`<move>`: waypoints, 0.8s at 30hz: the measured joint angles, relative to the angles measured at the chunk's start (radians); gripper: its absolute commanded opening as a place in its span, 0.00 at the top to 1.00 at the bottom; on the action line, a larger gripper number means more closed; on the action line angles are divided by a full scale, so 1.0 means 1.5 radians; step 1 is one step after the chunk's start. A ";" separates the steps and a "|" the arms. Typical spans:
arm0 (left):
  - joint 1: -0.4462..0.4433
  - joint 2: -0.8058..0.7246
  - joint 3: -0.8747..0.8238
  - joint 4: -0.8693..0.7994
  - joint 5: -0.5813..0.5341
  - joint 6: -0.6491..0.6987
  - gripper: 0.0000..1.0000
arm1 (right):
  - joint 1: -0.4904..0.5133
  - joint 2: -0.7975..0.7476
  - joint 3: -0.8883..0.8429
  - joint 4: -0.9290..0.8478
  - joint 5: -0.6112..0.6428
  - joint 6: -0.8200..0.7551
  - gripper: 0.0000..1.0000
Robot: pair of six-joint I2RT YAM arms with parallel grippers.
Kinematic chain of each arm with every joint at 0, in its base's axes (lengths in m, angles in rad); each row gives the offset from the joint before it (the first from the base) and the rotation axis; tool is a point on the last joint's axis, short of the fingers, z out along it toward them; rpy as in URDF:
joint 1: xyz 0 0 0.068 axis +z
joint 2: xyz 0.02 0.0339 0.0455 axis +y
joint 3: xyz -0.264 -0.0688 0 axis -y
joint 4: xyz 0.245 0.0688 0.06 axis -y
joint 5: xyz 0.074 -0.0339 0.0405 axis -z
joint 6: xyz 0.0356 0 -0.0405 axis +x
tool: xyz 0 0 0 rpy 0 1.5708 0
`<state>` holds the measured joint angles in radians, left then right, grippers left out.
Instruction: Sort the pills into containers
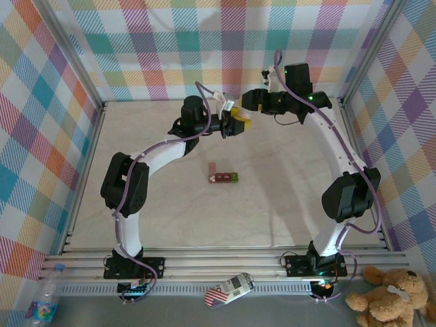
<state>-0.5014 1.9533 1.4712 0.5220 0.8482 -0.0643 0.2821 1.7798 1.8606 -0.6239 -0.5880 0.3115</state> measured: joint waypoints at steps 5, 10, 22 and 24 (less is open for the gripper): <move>0.000 0.000 0.001 -0.007 0.000 -0.001 1.00 | 0.000 0.000 -0.014 0.003 0.002 -0.006 0.57; 0.000 0.003 0.001 -0.032 -0.001 -0.003 1.00 | 0.001 -0.002 -0.037 0.020 0.010 -0.004 0.68; -0.024 0.000 -0.050 -0.009 -0.109 -0.013 1.00 | 0.035 -0.059 -0.183 0.171 0.157 0.160 0.77; -0.032 -0.006 -0.065 -0.008 -0.158 -0.006 1.00 | 0.051 -0.059 -0.195 0.187 0.205 0.193 0.77</move>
<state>-0.5488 1.9446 1.3739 0.5102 0.6109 -0.0738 0.3588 1.6913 1.5688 -0.3435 -0.2810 0.6006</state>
